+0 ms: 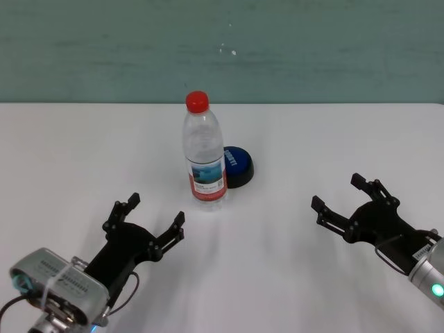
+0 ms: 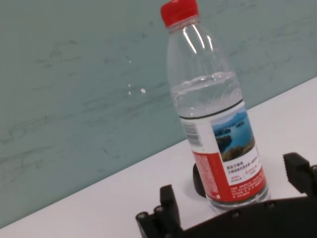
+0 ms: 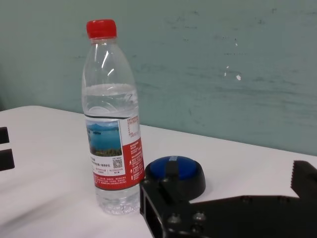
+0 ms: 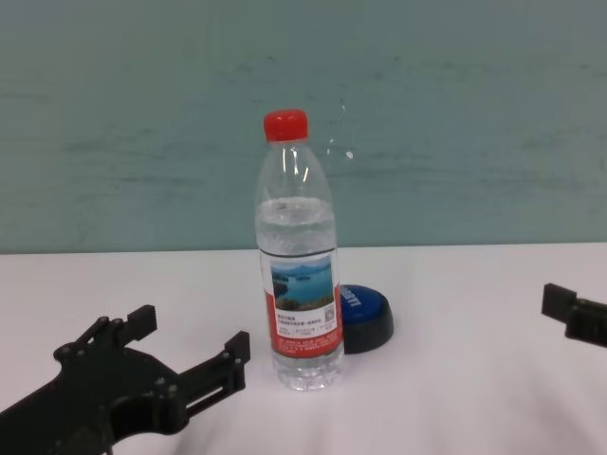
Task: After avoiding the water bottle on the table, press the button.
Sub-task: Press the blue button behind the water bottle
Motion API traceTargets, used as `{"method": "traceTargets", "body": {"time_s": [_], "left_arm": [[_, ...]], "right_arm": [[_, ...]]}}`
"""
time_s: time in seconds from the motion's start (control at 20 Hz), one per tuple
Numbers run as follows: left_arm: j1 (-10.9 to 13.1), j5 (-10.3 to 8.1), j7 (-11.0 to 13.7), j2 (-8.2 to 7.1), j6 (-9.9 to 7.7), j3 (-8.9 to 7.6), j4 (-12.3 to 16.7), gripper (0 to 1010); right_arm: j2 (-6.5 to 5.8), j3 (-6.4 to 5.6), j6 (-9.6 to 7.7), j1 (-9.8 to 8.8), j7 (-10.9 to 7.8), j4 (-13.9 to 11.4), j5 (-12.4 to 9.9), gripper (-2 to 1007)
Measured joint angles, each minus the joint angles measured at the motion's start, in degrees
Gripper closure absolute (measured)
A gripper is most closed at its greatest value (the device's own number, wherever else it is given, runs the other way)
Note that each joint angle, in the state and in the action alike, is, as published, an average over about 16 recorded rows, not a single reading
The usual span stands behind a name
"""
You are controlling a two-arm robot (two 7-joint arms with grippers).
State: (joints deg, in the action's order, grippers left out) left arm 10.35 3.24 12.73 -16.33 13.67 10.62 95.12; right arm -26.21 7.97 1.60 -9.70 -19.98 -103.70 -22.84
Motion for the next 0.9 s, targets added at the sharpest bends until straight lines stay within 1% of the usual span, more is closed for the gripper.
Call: {"method": "traceTargets", "body": {"time_s": [0.2,0.4,0.65,0.9], "left_arm": [[0.00,0.00,0.00,0.00,0.00,0.00,0.00,10],[0.00,0.00,0.00,0.00,0.00,0.00,0.00,10],[0.00,0.00,0.00,0.00,0.00,0.00,0.00,10],[0.00,0.00,0.00,0.00,0.00,0.00,0.00,10]], "right_arm": [[0.01,0.44,-0.22,1.62,-0.20,0.85,0.10,1],[0.08,1.17,-0.57,4.08,-0.51,2.26,0.22,1],[0.43,2.51,-1.20,8.53,-1.15,5.34,0.25,1],[1.20,4.16,-1.89,13.51,-1.97,9.71,0.08,1]]}}
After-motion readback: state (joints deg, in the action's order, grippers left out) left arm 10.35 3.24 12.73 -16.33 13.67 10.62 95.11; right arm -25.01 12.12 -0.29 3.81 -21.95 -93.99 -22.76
